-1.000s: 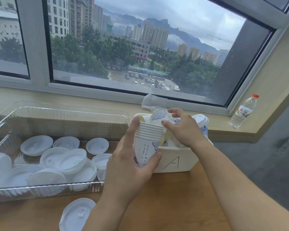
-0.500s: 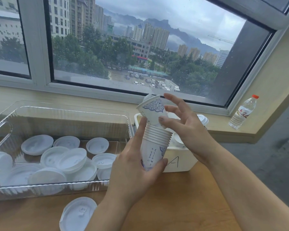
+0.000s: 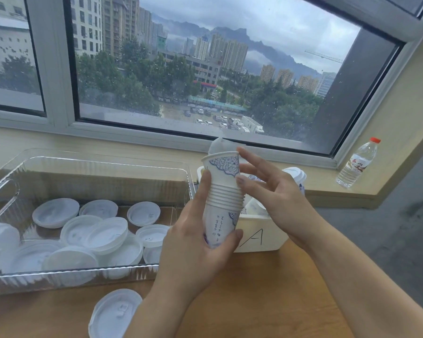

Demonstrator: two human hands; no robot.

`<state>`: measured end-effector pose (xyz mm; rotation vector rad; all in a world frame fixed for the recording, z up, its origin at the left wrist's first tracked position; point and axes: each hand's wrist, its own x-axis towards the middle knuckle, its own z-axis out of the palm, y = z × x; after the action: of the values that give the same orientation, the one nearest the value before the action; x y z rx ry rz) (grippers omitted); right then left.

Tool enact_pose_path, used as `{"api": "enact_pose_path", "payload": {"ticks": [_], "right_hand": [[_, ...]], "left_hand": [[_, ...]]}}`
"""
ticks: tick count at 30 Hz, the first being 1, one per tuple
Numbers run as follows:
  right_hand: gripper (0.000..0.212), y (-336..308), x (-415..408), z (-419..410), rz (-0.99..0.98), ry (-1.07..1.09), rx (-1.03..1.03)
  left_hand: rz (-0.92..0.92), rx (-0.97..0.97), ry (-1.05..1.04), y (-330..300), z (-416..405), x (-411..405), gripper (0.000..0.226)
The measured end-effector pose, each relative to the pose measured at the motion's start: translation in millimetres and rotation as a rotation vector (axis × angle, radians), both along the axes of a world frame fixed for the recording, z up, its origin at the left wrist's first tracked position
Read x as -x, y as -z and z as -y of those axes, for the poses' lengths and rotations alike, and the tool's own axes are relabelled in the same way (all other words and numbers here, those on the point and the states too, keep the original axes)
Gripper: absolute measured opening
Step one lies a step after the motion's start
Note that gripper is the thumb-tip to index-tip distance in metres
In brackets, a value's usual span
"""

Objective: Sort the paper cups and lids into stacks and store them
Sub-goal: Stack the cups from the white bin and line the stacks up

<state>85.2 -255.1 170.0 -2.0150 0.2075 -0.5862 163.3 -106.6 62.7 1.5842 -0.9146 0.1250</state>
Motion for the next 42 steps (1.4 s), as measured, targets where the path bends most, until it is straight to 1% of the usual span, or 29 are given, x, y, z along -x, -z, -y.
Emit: {"api": "enact_pose_path", "payload": {"ticks": [3,8,12,15,17,20,21,23,26,29,33,38,42], "right_hand": [[0.052,5.2,2.1,0.6,-0.011,-0.011,-0.013],[0.046,15.7,4.5,0.6,-0.054,-0.037,0.019],[0.042,20.9,4.6,-4.2,-0.040,-0.053,0.054],[0.042,20.3,4.3,-4.4,-0.060,-0.072,0.083],[0.041,21.4,3.5,-0.5,-0.087,-0.036,0.194],[0.044,29.9,1.4,10.3,-0.073,0.156,0.460],[0.046,33.1,0.5,13.6,-0.073,0.211,0.519],[0.049,38.3,-1.5,18.7,-0.111,0.267,0.568],[0.053,44.7,-7.4,23.8,-0.178,0.288,0.582],[0.046,48.3,-16.6,25.6,-0.184,0.313,0.580],[0.029,44.8,-26.7,27.7,-0.127,0.406,0.604],[0.021,41.3,-34.3,28.9,-0.099,0.459,0.610],[0.015,42.2,-35.5,29.6,-0.032,0.495,0.594]], "left_hand": [[-0.008,0.013,-0.009,1.1,0.0,-2.0,0.108],[-0.033,0.036,-0.050,3.2,-2.8,-9.7,0.109],[-0.057,0.032,-0.072,1.2,-8.6,-13.4,0.110],[-0.060,0.024,-0.070,0.4,-13.4,-18.5,0.106],[-0.036,0.009,-0.066,-0.4,-16.6,-22.6,0.100],[-0.014,0.017,-0.099,-1.7,-20.5,-28.7,0.094],[-0.016,0.023,-0.116,-2.1,-21.9,-30.2,0.094],[-0.039,0.036,-0.146,-2.6,-24.8,-31.9,0.099],[-0.064,0.044,-0.159,-3.3,-27.9,-32.4,0.105],[-0.059,0.024,-0.165,-2.3,-27.7,-33.4,0.107],[-0.051,-0.009,-0.167,0.8,-27.2,-35.2,0.106],[-0.040,-0.008,-0.158,2.9,-25.9,-34.9,0.103],[-0.015,-0.007,-0.144,5.4,-24.2,-35.6,0.102]]}}
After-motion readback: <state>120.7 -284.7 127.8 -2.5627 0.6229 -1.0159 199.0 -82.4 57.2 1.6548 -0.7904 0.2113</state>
